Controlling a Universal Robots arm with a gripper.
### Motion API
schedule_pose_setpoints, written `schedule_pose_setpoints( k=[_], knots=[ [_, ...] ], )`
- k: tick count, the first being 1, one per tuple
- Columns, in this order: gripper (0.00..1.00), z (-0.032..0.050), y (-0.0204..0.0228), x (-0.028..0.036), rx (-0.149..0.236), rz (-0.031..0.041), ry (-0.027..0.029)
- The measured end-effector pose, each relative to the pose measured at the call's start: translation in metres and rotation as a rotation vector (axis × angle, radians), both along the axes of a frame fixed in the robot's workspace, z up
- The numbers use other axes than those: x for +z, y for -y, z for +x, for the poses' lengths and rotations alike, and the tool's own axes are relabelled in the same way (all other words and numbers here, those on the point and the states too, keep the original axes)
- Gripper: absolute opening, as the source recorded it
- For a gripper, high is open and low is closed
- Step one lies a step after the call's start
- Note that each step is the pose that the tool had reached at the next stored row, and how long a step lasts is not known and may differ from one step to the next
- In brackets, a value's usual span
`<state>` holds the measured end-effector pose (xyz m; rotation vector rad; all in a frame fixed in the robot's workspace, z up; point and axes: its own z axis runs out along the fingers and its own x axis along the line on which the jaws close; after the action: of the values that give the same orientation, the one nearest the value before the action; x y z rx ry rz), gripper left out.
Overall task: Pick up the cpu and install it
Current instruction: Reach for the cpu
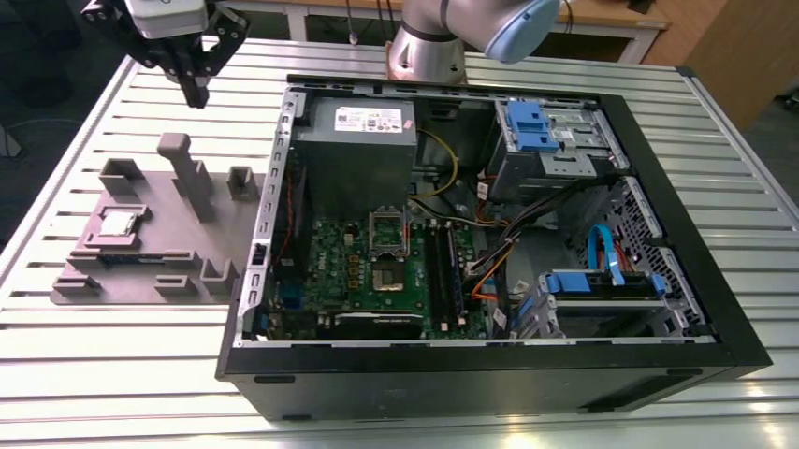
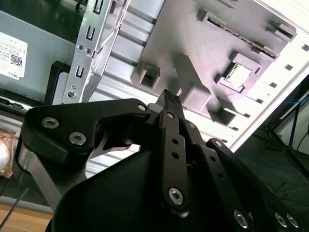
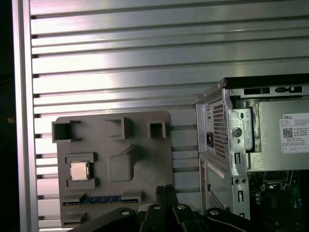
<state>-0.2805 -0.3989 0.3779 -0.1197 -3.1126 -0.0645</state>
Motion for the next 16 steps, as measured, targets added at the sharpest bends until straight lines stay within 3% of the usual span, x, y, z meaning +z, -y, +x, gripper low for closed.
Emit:
schedule_pose_setpoints(
  k=[16],
  knots=[
    [0.1,-0.0037,0.0,-0.0005,0.0,0.0,-0.0005]
  ],
)
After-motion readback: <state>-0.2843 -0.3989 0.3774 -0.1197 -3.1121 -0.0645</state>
